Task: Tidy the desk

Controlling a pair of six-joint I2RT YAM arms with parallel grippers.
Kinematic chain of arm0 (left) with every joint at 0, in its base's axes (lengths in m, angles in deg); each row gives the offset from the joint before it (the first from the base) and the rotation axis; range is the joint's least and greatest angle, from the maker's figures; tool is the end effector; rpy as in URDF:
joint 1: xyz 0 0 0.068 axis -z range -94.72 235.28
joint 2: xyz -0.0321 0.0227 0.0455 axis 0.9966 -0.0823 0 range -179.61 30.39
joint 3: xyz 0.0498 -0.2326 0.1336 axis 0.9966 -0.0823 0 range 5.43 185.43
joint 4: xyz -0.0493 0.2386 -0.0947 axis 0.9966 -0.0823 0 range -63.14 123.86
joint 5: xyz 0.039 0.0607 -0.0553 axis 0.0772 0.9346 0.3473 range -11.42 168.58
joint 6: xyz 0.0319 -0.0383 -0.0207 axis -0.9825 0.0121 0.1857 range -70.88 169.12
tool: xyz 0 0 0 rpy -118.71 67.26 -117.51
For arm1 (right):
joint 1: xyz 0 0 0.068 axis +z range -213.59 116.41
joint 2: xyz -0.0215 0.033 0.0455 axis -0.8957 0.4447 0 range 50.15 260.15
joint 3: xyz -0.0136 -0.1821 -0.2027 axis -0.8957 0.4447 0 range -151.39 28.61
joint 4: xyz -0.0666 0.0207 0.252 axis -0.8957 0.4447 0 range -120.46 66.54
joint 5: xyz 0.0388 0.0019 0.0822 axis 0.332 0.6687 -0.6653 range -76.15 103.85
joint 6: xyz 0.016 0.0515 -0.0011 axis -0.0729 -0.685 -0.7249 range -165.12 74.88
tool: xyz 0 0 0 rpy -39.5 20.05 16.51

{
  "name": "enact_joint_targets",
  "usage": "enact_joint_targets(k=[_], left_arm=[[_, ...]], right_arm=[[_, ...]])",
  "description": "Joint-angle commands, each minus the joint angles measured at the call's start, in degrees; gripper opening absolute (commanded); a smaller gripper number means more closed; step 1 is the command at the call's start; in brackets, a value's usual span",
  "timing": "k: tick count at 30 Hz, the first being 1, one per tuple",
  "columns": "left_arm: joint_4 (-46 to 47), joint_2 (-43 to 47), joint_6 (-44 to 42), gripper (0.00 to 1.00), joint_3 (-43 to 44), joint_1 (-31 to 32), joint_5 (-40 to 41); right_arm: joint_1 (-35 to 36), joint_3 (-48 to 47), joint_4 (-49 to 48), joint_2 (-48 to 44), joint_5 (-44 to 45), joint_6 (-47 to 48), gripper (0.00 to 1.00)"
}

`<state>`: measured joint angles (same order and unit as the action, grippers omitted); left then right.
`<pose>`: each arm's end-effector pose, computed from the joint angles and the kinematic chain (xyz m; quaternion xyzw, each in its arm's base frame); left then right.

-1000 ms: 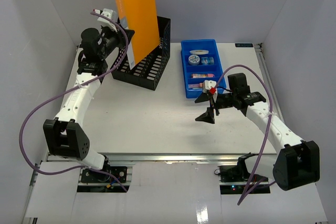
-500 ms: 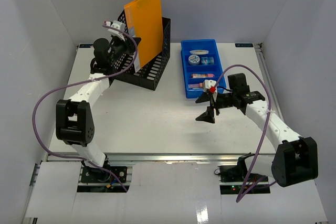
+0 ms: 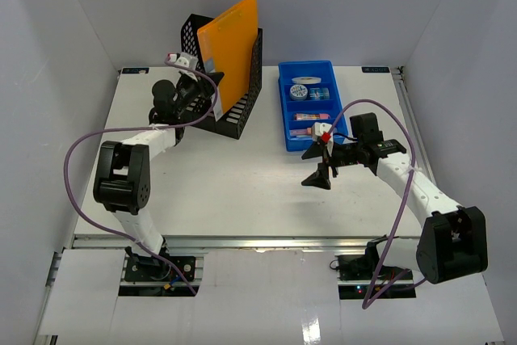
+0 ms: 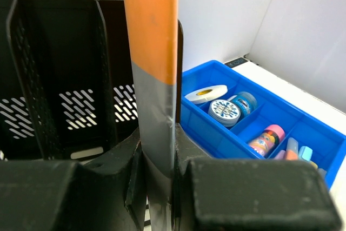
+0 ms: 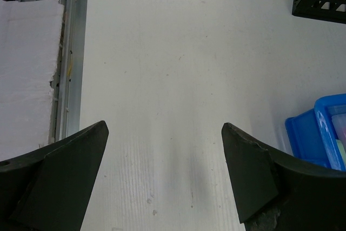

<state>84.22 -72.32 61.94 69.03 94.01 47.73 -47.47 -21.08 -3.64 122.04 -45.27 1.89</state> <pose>0.4011 -0.0801 0.2835 0.1837 0.6185 -0.3051 0.7005 0.2297 0.0984 0.2578 -0.5737 0.6039 0.3644 0.4165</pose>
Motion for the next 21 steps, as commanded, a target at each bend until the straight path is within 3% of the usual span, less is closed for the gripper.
enact_joint_targets(k=[1,21], left_arm=[[13.4,0.7,1.9,0.0,-2.9,0.2,-1.6],[24.2,-6.8,-0.3,0.0,-0.5,0.2,-7.9]], right_arm=[[-0.4,0.5,-1.2,0.6,-0.6,0.8,0.92],[-0.4,0.8,-1.2,0.7,-0.9,0.9,0.92]])
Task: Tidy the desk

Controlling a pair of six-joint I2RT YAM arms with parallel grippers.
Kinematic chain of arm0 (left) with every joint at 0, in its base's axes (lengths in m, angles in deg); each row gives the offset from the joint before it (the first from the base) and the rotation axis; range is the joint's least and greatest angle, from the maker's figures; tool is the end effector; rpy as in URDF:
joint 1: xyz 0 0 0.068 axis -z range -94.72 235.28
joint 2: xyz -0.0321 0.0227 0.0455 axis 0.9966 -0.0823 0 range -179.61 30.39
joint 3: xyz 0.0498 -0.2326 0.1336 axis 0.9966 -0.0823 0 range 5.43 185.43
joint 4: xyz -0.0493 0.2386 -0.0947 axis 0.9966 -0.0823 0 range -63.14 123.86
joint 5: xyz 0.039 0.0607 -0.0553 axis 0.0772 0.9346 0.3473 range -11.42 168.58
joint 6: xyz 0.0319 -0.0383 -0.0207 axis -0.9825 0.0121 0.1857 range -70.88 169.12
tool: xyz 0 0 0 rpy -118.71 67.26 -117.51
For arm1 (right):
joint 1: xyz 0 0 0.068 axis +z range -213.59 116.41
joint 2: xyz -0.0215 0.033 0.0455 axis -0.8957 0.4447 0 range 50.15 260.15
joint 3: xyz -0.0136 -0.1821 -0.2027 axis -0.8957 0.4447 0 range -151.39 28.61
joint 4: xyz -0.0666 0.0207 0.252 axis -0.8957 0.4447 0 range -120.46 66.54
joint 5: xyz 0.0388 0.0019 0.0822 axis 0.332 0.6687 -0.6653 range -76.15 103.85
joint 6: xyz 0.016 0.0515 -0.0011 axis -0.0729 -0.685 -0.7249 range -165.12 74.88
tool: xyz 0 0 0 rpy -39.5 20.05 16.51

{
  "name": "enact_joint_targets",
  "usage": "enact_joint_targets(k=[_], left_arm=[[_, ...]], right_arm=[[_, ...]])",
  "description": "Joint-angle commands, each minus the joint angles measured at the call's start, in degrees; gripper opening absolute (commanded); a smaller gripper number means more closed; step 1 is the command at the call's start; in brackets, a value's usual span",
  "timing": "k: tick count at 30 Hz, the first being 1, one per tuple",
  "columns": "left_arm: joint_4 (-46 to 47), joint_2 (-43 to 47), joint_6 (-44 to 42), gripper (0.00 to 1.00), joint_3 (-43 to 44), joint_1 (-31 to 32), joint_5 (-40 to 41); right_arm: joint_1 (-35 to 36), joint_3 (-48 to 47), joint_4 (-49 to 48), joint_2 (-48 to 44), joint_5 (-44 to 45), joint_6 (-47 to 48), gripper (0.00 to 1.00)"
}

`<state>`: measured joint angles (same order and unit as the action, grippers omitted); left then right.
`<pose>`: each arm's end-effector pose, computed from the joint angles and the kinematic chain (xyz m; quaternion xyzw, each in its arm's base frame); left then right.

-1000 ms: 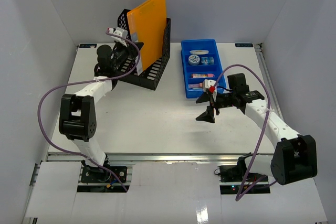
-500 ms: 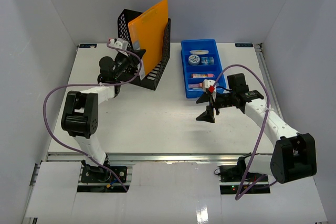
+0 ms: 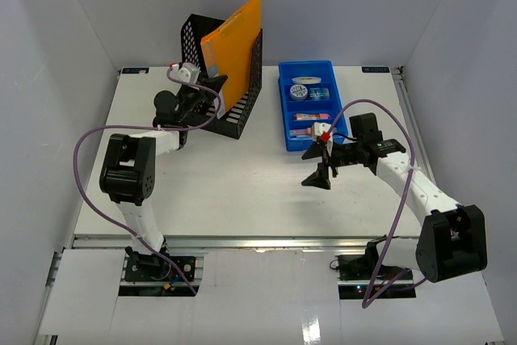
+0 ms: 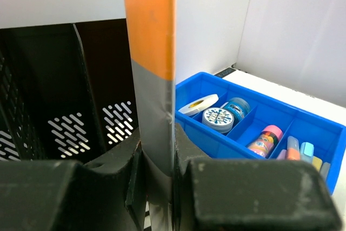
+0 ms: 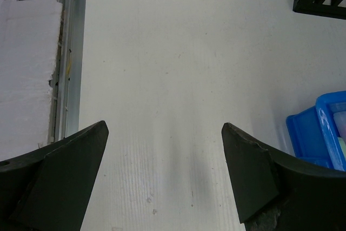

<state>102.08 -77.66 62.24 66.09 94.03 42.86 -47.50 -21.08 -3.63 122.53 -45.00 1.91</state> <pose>0.4001 -0.0827 0.2615 0.2317 0.5495 -0.3196 0.7364 0.2310 0.0985 0.2557 -0.5726 0.6074 0.3639 0.4133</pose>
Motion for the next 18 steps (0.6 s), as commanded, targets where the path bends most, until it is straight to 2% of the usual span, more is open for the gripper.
enact_joint_targets(k=[1,8,13,15,18], left_arm=[[6.7,-1.9,-0.3,0.0,2.5,0.2,-3.1],[6.8,-4.0,-0.2,0.0,2.4,0.3,-4.5],[8.3,-4.1,0.7,0.0,-0.8,0.3,-5.3],[8.7,-3.2,1.0,0.18,-3.2,0.3,-4.4],[8.2,-0.1,0.8,0.53,-6.4,0.2,-2.7]], right_arm=[[-0.4,0.8,-1.2,0.1,-1.2,0.9,0.92],[-0.4,0.9,-1.2,0.3,-1.2,0.9,0.92],[-0.5,0.8,-1.1,0.4,-0.9,1.0,0.92],[-0.5,0.8,-1.2,0.5,-0.6,1.0,0.92],[-0.7,0.8,-1.2,0.4,-0.2,0.8,0.92]])
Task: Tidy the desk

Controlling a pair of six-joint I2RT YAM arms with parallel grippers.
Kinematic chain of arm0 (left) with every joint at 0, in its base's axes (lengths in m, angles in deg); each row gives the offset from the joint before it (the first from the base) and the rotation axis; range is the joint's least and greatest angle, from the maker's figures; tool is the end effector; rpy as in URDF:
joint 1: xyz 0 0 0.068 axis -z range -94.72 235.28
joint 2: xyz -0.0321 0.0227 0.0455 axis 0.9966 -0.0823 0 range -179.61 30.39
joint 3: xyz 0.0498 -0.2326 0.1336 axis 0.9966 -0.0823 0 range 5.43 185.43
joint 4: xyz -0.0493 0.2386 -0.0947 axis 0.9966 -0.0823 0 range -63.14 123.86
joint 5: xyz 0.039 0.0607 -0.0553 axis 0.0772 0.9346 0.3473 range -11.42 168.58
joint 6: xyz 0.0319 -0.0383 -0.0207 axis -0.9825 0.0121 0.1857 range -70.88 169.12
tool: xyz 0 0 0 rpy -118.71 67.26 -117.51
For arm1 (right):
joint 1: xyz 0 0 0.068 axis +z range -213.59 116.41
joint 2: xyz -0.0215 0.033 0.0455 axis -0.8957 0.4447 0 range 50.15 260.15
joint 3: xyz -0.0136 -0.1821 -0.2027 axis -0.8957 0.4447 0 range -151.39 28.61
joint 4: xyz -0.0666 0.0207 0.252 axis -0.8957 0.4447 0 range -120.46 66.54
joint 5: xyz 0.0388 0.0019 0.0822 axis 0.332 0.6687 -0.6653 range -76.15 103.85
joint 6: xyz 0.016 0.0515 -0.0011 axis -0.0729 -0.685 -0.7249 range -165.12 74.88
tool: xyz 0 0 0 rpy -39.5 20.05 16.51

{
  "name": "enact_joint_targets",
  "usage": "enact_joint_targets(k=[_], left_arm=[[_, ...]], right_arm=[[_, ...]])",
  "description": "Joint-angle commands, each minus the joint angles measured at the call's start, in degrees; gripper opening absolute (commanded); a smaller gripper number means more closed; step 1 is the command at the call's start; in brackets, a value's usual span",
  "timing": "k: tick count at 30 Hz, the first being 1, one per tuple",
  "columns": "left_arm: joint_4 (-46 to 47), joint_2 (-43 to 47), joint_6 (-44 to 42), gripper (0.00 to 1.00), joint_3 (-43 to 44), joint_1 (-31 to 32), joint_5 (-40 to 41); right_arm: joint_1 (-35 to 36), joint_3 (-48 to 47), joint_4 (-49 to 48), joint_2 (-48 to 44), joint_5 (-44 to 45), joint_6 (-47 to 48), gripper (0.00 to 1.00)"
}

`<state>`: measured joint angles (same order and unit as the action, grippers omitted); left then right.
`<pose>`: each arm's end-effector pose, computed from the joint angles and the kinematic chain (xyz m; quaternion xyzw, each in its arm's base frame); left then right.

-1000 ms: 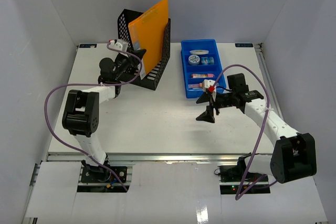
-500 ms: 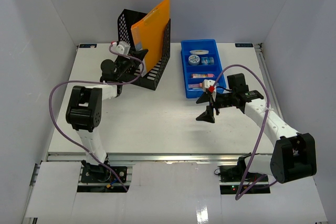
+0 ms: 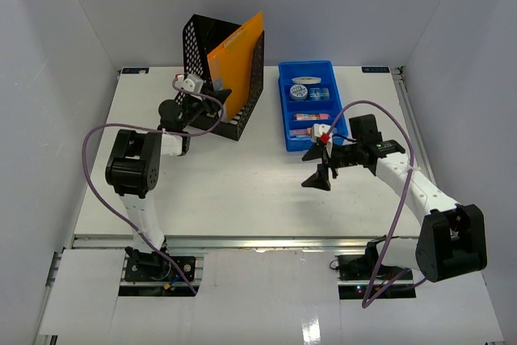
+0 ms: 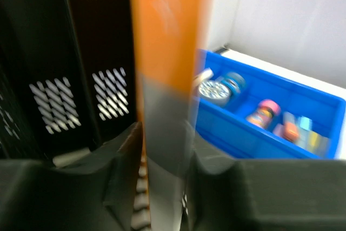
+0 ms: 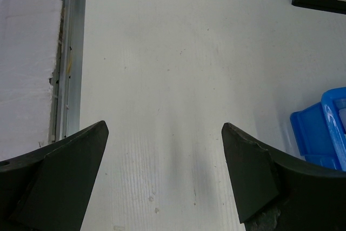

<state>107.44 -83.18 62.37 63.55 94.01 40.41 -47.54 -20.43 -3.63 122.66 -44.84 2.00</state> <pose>0.4028 -0.0842 0.2195 0.2427 0.5646 -0.3343 0.7146 0.2302 0.0981 0.2516 -0.5712 0.6113 0.3649 0.4086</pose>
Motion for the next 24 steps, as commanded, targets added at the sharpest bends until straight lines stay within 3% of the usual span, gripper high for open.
enact_joint_targets(k=[1,2,9,13,17,22,24], left_arm=[[2.1,6.9,0.6,0.64,-5.1,0.3,0.6],[1.5,8.5,0.4,0.73,-6.3,0.3,1.5],[-9.3,21.0,-2.3,0.97,-8.8,0.3,5.3],[-21.2,32.8,-2.8,0.98,-9.8,0.2,11.9],[-40.5,46.1,-1.6,0.98,-10.8,0.2,16.6],[-59.5,58.5,1.8,0.98,-14.6,0.2,9.5],[-61.7,63.4,2.8,0.98,-18.6,0.2,4.5]], right_arm=[[-1.0,0.2,-1.2,0.1,-0.1,0.7,0.92],[-1.4,0.2,-1.2,0.1,0.0,0.6,0.92],[-4.4,0.2,-1.2,-1.0,2.8,0.4,0.91],[-6.3,-0.4,-2.3,-2.9,8.2,-2.8,0.9],[-8.9,-1.9,-4.4,-4.6,15.1,-10.7,0.9],[-12.3,-2.5,-5.1,-7.0,22.3,-19.8,0.9],[-13.5,-1.8,-7.0,-8.1,26.1,-23.2,0.9]])
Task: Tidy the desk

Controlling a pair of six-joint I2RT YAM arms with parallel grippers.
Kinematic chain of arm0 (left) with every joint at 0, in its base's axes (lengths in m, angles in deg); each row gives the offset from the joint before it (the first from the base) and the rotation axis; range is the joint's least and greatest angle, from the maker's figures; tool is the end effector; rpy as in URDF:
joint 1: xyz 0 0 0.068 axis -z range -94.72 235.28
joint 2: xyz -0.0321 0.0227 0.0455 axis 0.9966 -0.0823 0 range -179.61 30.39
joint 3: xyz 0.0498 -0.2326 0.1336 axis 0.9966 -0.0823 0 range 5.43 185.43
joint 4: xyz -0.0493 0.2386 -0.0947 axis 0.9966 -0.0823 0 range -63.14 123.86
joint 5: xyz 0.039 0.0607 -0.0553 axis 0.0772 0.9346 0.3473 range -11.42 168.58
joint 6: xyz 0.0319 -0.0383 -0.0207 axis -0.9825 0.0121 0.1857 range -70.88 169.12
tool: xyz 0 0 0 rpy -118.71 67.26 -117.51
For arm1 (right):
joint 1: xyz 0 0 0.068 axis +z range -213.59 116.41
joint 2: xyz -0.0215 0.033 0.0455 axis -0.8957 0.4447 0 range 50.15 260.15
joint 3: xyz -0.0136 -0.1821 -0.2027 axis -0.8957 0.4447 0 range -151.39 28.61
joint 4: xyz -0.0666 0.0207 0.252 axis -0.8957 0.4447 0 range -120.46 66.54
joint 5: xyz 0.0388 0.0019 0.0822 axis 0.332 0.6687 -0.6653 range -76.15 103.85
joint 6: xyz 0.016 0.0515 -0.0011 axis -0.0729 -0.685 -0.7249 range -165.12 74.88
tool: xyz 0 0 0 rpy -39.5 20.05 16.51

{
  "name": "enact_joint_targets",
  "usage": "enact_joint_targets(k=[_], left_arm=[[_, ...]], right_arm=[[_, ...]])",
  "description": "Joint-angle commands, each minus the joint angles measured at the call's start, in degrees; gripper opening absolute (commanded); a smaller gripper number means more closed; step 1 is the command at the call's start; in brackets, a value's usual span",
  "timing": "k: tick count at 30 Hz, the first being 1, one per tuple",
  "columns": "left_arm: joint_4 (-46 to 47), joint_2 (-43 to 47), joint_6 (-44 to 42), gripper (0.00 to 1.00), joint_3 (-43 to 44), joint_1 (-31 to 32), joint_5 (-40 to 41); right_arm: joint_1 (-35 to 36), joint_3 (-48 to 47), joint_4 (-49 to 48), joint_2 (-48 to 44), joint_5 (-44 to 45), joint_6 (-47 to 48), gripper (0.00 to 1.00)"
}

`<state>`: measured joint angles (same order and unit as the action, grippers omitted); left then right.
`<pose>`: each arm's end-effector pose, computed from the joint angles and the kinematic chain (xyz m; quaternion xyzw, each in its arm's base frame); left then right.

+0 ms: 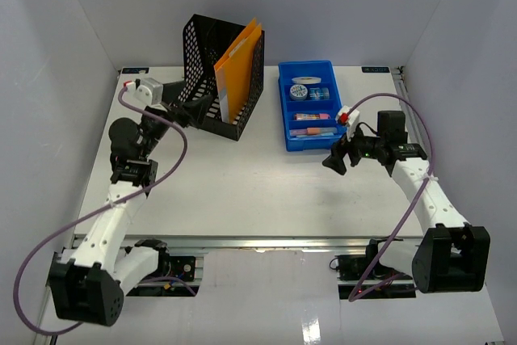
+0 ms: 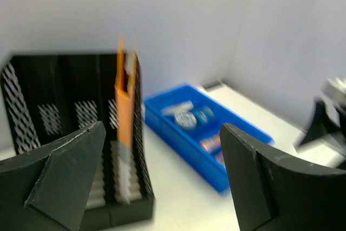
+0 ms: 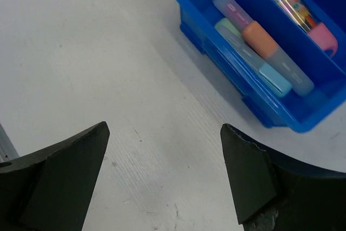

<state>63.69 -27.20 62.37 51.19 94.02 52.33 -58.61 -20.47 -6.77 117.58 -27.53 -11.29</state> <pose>0.2262 -0.0507 0.3777 0.1611 0.5792 -0.2813 0.7480 0.2419 0.0449 0.2697 -0.4195 0.7585 0.2180 0.4486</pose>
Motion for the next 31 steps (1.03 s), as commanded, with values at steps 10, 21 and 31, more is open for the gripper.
enact_joint_targets(k=[10,21,31], left_arm=[[-28.3,24.7,-1.2,0.98,-16.7,0.1,-8.0],[-32.0,26.7,-2.5,0.98,-16.5,0.1,-7.7],[-32.5,27.3,-2.8,0.98,-16.6,0.1,-7.0]], right_arm=[[-4.3,7.6,-13.9,-14.7,21.0,-22.1,0.9],[-4.3,14.7,-18.4,-19.2,29.7,-23.2,0.9],[-4.3,14.9,-17.9,-20.3,29.1,-22.3,0.9]])
